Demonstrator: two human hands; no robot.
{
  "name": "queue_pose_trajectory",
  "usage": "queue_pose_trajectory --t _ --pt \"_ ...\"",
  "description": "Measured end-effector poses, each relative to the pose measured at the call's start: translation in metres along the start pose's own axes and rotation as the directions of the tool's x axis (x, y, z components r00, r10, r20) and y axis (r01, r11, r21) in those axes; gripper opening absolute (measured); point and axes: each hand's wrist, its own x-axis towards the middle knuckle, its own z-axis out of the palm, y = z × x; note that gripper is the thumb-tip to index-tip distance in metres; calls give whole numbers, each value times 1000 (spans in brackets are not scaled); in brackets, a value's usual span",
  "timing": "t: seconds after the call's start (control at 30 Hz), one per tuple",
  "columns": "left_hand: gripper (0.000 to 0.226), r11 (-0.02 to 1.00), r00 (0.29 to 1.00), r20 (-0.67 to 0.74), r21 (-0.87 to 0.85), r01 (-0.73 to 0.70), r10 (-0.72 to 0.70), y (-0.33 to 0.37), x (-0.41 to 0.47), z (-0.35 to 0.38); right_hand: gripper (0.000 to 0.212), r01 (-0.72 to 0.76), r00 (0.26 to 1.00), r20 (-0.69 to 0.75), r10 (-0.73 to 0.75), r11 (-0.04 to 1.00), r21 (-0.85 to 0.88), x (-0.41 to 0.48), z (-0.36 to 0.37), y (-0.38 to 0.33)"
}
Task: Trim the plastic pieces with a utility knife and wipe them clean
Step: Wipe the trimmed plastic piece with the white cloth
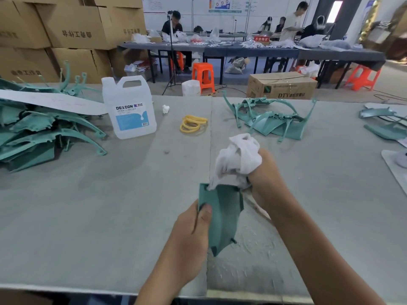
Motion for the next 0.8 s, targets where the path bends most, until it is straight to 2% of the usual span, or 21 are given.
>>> queue_pose_trajectory --t 0.13,0.2,0.27,0.4,0.47,0.53,0.6,0.63,0.7,0.73,0.8 --pt "33 977 996 -7 196 -85 88 2 -1 -1 5 54 999 0 -55 992 117 -9 4 -22" --pt "34 950 997 -36 308 -51 65 1 2 -2 24 131 991 16 -135 982 134 -19 7 -35" --pt "37 944 995 -97 330 -5 39 -1 6 -1 37 257 961 66 -267 958 126 -35 15 -51" --pt "37 929 981 -185 370 19 54 -6 17 -5 34 416 896 113 -429 901 123 -74 26 -69" --pt "32 958 968 -235 247 146 -87 -8 22 -10 34 504 836 145 -529 845 177 -88 27 -74" --pt "24 963 937 -232 -123 240 -263 -5 26 -15 13 580 796 149 -587 810 92 -87 24 -76" --pt "22 828 941 -83 -504 246 -330 2 28 -18 24 564 826 97 -555 813 -143 -73 24 -69" --pt "30 730 938 -12 -632 260 -345 7 26 -18 17 546 832 68 -550 793 -270 -65 24 -60" --pt "43 578 944 72 -775 255 -321 15 26 -16 26 515 840 119 -530 708 -484 -61 35 -36" --pt "46 541 952 82 -807 237 -295 19 25 -14 35 518 846 190 -499 683 -514 -65 44 -19" --pt "52 484 953 48 -853 194 -298 24 27 -10 49 543 839 325 -436 705 -456 -80 64 12"
